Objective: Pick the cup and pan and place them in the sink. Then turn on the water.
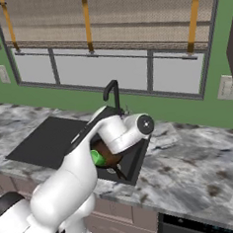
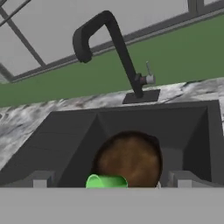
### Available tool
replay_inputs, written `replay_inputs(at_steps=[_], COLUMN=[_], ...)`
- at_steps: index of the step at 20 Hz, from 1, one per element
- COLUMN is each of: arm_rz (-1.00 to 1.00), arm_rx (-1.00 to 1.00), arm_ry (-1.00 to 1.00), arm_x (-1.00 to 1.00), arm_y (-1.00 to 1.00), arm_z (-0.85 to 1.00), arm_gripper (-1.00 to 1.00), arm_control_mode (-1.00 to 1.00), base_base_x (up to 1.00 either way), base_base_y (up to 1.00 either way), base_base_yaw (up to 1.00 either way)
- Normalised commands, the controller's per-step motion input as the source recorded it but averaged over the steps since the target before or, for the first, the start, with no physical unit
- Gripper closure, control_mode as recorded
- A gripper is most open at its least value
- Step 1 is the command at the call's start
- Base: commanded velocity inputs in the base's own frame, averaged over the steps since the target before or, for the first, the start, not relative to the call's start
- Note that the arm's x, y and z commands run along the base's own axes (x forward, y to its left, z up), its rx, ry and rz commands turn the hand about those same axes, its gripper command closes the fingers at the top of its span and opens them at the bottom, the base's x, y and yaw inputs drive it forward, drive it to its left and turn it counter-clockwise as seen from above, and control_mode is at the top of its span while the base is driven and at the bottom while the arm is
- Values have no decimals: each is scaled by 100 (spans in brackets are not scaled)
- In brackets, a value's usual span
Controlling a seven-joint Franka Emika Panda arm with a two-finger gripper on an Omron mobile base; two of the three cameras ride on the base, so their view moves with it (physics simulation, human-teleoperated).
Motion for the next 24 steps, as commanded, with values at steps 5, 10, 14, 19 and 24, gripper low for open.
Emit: replay_inputs(at_steps=[5,10,14,19,24], arm_rz=[0,-6,-9,0,21], arm_rx=[-14,-20,-14,-1,1], arm_ry=[-1,0,-3,-11,-8], arm_x=[23,49,38,18,0], arm_y=[7,18,6,-4,-14], arm_z=[36,22,0,-20,-8], arm_gripper=[-100,-100,-100,-100,-100], arm_control_mode=[-100,-100,-100,-100,-100], base_base_x=[0,0,0,0,0], base_base_y=[0,0,0,0,0], base_base_yaw=[0,0,0,0,0])
